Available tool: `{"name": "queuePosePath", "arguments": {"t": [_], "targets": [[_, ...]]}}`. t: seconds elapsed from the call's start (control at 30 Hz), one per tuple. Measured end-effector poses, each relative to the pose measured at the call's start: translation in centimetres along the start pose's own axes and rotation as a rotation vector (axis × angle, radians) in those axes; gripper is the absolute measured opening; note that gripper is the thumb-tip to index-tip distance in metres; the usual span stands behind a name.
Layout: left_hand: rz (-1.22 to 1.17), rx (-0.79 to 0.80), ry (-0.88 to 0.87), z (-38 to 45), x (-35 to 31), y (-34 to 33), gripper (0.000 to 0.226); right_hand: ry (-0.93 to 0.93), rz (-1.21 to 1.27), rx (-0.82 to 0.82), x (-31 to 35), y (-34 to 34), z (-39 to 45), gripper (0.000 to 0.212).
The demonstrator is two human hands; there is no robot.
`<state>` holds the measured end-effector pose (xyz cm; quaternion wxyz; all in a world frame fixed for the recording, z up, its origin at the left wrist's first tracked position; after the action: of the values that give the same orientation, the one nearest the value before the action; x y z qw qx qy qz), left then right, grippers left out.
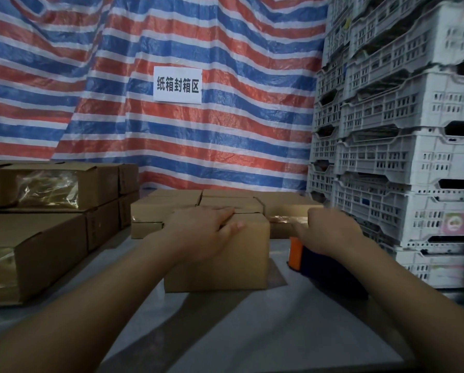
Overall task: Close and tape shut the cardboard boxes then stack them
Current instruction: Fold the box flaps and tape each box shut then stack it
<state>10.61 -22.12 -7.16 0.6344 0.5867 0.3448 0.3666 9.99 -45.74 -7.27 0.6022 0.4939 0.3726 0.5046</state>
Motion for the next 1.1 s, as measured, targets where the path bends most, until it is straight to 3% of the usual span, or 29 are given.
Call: {"name": "queuePosePath", "arguments": {"t": [0.1,0.43,0.63,0.7,0.8,0.93,1.03,1.1], "targets": [[0.013,0.009,0.020,-0.1,-0.1,0.1,0.061,-0.047,-0.076,0.055,-1.2,-1.6,-2.1,0.054],[-0.025,0.042,0.004,-0.3,-0.1,0.2,0.062,-0.132,-0.101,-0.033,-3.6,-4.3,-4.2,0.048],[-0.372,0.068,0.025,-0.7,0.6,1.2,0.056,-0.093,-0.076,-0.074,-3.5,-4.4,-2.8,0.063],[-0.524,0.010,0.056,-0.5,2.3,2.0,0.049,-0.094,-0.064,-0.107,-3.5,-3.4,-2.0,0.065],[-0.750,-0.103,0.123,-0.2,5.5,2.7,0.044,-0.050,0.179,-0.112,-4.2,-0.3,0.2,0.070],[-0.867,-0.013,0.051,0.4,5.7,2.3,0.032,0.053,0.775,-0.092,-2.9,5.5,3.3,0.074],[-0.948,0.060,0.027,0.1,5.2,2.2,0.036,0.229,1.220,0.123,1.2,8.2,5.6,0.059],[-1.037,0.102,0.013,-0.1,5.0,2.1,0.042,0.334,1.262,0.237,4.5,9.4,6.4,0.050]]}}
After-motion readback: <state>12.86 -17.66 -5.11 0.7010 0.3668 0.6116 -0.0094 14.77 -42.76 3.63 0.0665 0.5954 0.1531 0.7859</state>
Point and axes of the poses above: each hand's wrist, its own z-axis towards the middle knuckle, its own y-axis out of the back of the hand, x = y × z, the point moved 8 cm from there along z, towards the middle knuckle, and after that the axes turned 15 degrees about x, right-handed, at the moved point
